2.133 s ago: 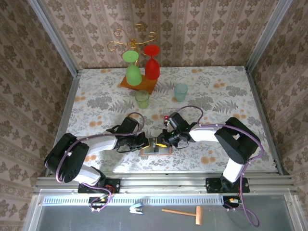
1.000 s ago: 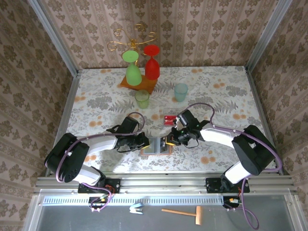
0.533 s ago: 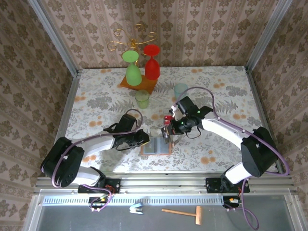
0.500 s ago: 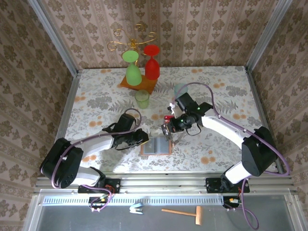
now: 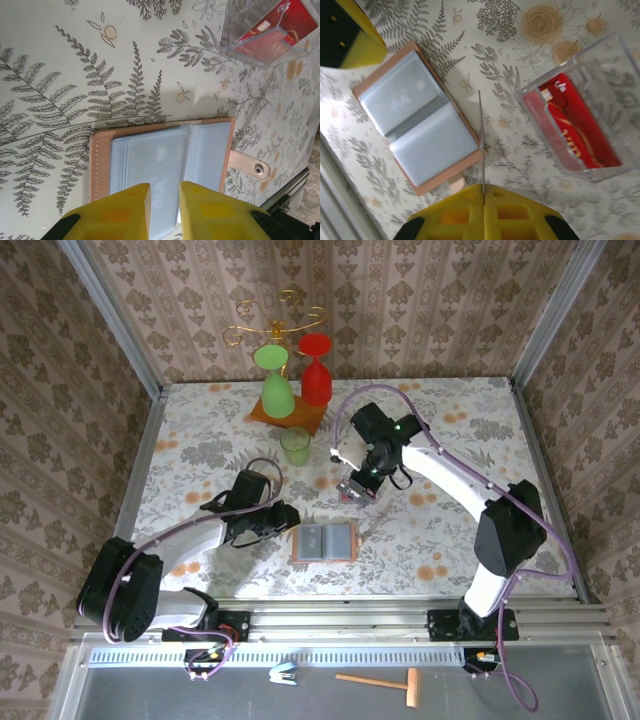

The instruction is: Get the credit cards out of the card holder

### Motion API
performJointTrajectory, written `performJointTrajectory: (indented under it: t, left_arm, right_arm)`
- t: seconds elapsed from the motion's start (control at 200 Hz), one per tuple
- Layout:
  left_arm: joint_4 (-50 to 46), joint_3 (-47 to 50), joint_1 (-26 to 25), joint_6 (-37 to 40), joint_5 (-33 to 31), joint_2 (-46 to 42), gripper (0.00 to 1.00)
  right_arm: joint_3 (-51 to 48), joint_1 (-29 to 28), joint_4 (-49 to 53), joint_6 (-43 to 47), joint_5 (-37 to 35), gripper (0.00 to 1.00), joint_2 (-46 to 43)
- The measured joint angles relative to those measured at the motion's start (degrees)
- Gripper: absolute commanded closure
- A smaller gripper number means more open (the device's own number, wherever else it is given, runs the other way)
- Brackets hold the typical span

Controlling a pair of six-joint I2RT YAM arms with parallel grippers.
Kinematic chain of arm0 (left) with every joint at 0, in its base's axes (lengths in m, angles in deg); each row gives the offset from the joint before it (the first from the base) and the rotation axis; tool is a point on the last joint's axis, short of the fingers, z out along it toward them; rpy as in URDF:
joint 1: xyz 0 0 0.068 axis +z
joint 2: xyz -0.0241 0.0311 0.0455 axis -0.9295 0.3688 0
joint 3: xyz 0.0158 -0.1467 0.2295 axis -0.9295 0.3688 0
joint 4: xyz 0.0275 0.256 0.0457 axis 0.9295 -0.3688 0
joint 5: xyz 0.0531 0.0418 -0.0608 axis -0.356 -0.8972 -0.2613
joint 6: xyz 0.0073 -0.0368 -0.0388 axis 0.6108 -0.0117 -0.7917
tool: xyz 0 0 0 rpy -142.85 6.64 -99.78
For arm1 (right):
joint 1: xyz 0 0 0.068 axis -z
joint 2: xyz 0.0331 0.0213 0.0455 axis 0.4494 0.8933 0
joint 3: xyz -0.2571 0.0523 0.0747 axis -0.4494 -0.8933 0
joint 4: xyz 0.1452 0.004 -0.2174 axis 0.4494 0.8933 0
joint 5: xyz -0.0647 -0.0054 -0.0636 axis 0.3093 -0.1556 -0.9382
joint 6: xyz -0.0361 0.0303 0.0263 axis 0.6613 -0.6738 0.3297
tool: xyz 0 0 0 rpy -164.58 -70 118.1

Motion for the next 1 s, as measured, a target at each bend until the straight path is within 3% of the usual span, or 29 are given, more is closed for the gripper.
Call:
performJointTrajectory:
  t: [0.415,0.715,1.0]
  left_arm:
    - [-2.82,0.02,2.62,0.37,0.00,-3.98,0.74]
    - [-5.68,0.09,3.08,0.35,-0.04,-5.68,0.75]
    - [-8.39,-0.07,3.41,0.35,-0.11,-5.70,0.75]
  right_arm:
    - [21.73,3.10,12.83,18.58,-4.83,1.00,12.24]
    - [37.20,5.75,21.46,23.80,-4.59,1.00,22.77]
    - [41.70,6.45,24.76,26.34,-4.04,1.00,28.04]
